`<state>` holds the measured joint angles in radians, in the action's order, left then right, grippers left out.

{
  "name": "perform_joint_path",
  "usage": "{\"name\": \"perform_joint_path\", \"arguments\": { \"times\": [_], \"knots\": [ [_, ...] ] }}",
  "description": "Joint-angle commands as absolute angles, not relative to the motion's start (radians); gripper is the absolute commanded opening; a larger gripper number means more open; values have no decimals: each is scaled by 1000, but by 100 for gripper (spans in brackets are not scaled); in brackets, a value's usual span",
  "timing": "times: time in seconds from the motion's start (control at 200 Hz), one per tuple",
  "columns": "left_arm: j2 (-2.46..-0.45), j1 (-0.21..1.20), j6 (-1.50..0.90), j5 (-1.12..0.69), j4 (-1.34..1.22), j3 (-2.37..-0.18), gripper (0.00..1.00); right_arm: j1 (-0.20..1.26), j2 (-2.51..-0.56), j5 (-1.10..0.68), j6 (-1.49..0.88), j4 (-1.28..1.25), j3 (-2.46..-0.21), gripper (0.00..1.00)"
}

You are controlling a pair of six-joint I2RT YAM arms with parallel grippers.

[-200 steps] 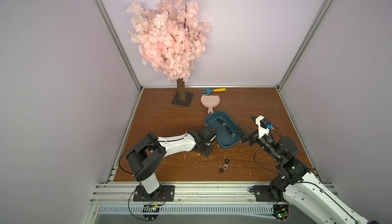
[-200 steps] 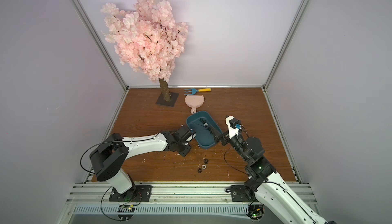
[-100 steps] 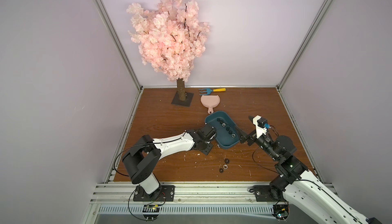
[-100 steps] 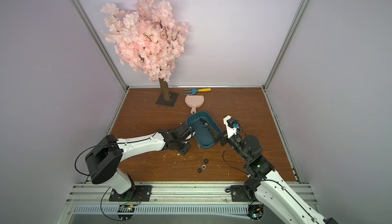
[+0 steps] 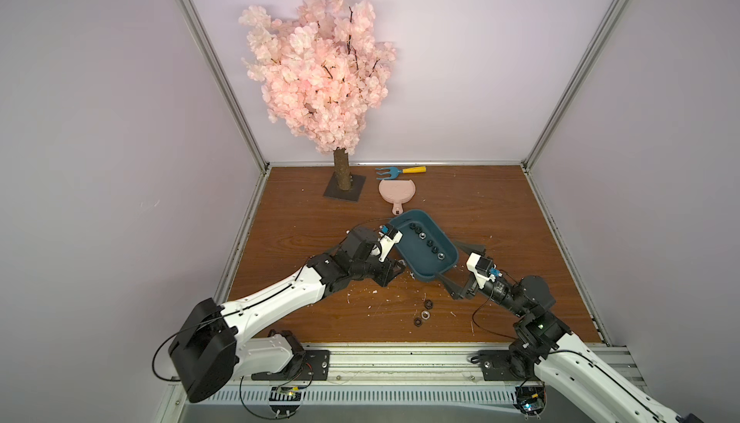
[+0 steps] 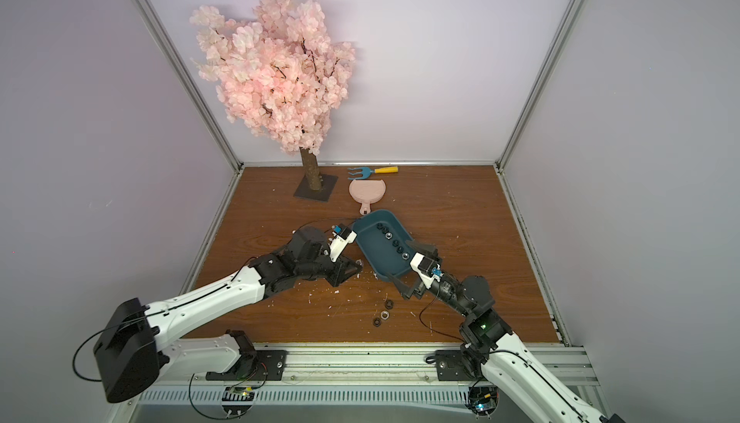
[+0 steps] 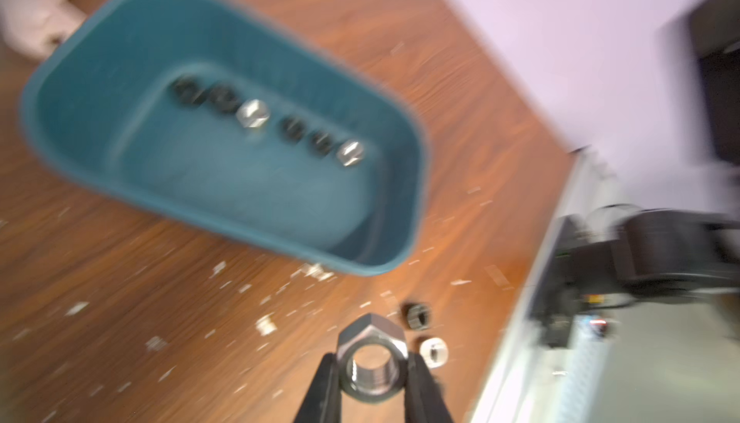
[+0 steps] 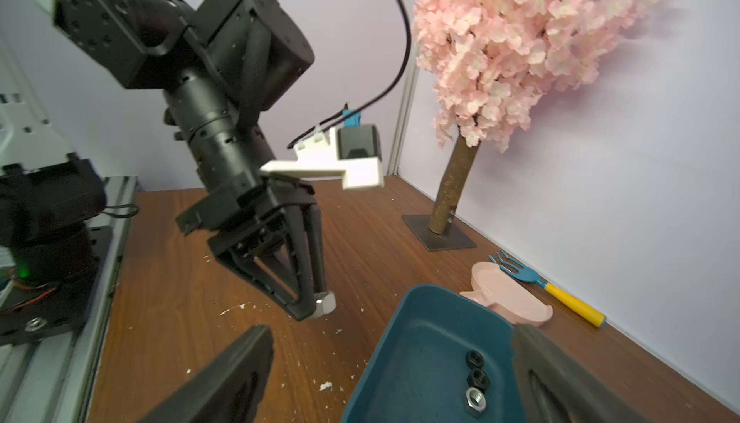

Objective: Put the nuts on the desktop into the storage box
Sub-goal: Pick up the nut from the center of the board.

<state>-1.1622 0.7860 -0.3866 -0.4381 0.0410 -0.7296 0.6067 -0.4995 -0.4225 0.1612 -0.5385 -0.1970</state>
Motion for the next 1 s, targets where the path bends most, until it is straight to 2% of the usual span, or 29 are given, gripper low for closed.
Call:
{"name": "perform_joint_path", "arguments": {
  "times": [0.0, 0.185, 0.355, 0.54, 0.996],
  "knots": [
    [-1075, 784, -478, -591, -192, -669, 22, 617, -509, -590, 236, -694, -223, 99],
    [-957, 783, -579, -638, -345, -605, 22, 689, -560, -597, 295, -788, -232, 98],
    [-940, 782, -685, -703, -466, -578, 17, 787, -647, -551, 415, -823, -258, 88],
    [-948, 783, -737, -723, -519, -571, 17, 839, -743, -456, 426, -981, -263, 81],
    [-973, 783, -781, -754, -593, -555, 18, 857, -854, -431, 371, -1100, -304, 79]
  ]
}}
